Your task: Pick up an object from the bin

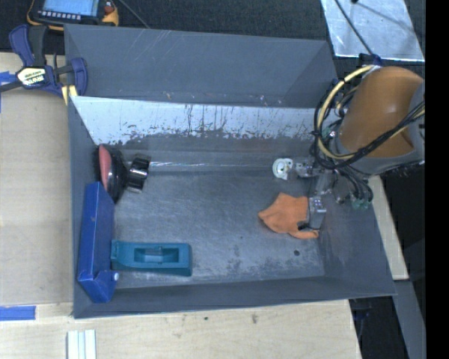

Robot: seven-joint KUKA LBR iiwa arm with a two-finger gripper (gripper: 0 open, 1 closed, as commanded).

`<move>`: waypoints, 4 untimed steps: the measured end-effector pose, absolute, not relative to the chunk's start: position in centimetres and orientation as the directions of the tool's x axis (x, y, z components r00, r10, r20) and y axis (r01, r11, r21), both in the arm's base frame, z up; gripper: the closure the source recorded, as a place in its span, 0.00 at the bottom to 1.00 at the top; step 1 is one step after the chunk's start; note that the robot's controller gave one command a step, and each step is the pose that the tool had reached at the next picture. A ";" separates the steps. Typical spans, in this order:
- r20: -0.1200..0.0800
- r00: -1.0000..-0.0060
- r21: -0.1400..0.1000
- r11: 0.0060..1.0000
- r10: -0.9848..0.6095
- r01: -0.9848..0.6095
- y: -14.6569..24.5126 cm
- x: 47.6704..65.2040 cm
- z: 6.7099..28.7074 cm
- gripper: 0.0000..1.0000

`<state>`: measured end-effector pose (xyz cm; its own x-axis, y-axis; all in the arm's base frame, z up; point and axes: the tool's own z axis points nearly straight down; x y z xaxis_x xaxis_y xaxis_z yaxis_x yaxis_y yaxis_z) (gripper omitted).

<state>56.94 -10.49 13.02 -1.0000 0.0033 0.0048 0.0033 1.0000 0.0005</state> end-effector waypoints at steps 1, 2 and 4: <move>-0.003 -1.000 -0.001 1.000 0.001 0.001 -10.5 57.1 13.5 0.00; -0.009 -1.000 -0.002 1.000 -0.016 -0.016 -10.8 56.8 9.5 0.00; -0.005 -0.999 -0.001 0.999 0.045 0.045 -10.7 57.5 7.1 1.00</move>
Offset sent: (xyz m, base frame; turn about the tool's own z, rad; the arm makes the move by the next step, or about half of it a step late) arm -0.0060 -0.0048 -0.0591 -0.0291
